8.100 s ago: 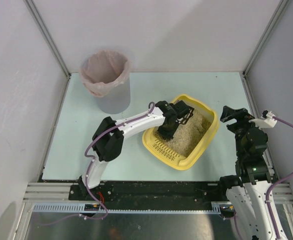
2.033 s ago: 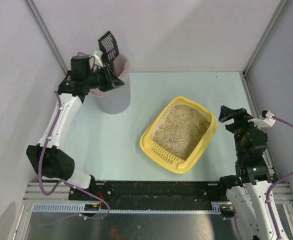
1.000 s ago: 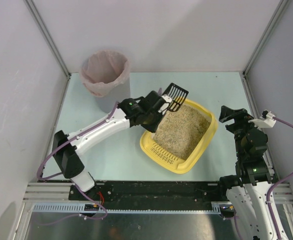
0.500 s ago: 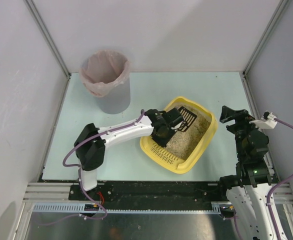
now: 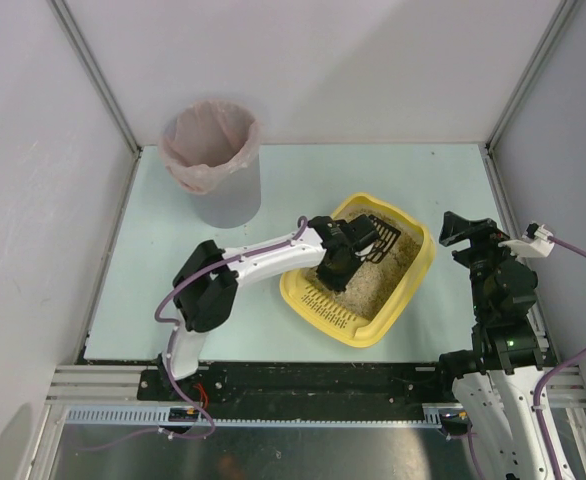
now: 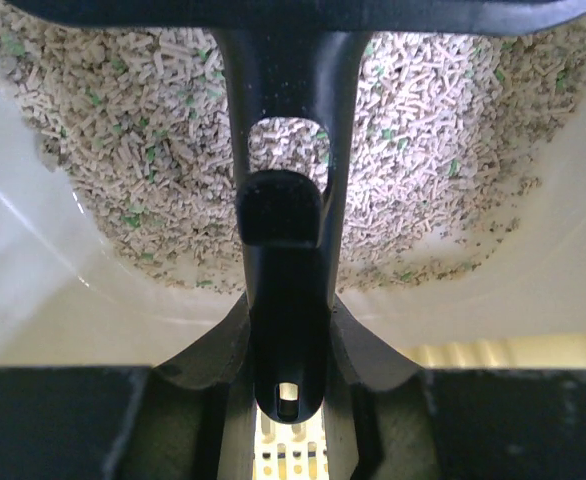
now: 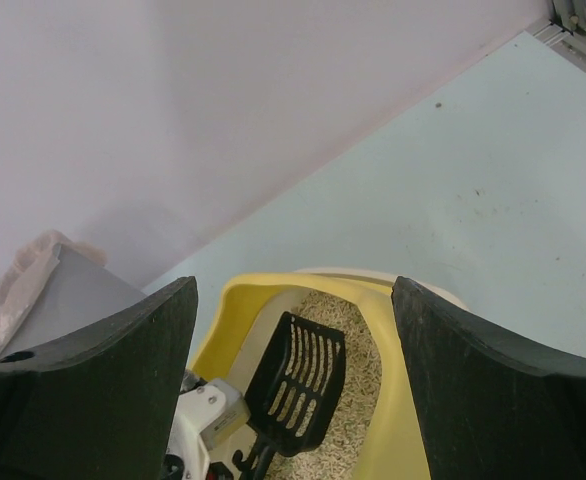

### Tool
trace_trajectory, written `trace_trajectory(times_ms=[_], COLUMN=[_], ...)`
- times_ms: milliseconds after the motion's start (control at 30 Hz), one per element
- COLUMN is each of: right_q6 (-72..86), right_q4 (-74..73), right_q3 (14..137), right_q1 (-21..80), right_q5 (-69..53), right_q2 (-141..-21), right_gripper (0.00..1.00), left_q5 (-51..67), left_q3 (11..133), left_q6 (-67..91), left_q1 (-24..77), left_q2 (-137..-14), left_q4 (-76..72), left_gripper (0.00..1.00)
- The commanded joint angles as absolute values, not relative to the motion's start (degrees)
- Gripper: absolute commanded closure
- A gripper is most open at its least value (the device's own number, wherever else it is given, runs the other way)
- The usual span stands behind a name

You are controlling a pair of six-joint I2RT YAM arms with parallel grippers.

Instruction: Clean the litter box

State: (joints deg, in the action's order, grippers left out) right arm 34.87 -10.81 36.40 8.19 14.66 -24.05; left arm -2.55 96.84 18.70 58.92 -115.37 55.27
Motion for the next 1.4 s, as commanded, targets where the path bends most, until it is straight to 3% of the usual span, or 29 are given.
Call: trace_trajectory(times_ms=[0,67,267,467,667,1367], right_q6=[34.19,34.1,34.01,33.93,34.01,32.61], right_q4=[-9.05,-9.14,-9.14,-9.14,-9.05,-9.67], right_q3=[36.39,36.39,36.39,36.39,36.39,36.39], right_q1=[8.44,8.44,8.44,8.44,8.44,8.44], right_q5=[16.0,16.0,16.17,16.08,16.17,17.48], right_q2=[-23.99,-23.82,-23.91,-24.08,-23.91,-23.91], right_gripper=[0.16,0.16,0.16,0.16,0.16,0.16], left_q5=[-1.93,-2.02,-1.93,-2.72,-4.04,-5.88], left_q3=[101.25,101.69,101.34,101.6,101.86,102.92], left_q6=[20.66,20.83,21.71,22.15,21.53,11.0], left_q1=[59.06,59.06,59.06,59.06,59.06,59.24], left_q2=[-117.33,-118.03,-118.92,-118.48,-117.25,-104.86], left_q4=[54.93,54.93,54.93,54.76,54.84,45.53], left_gripper=[0.83,0.79,0.49,0.37,0.17,0.13])
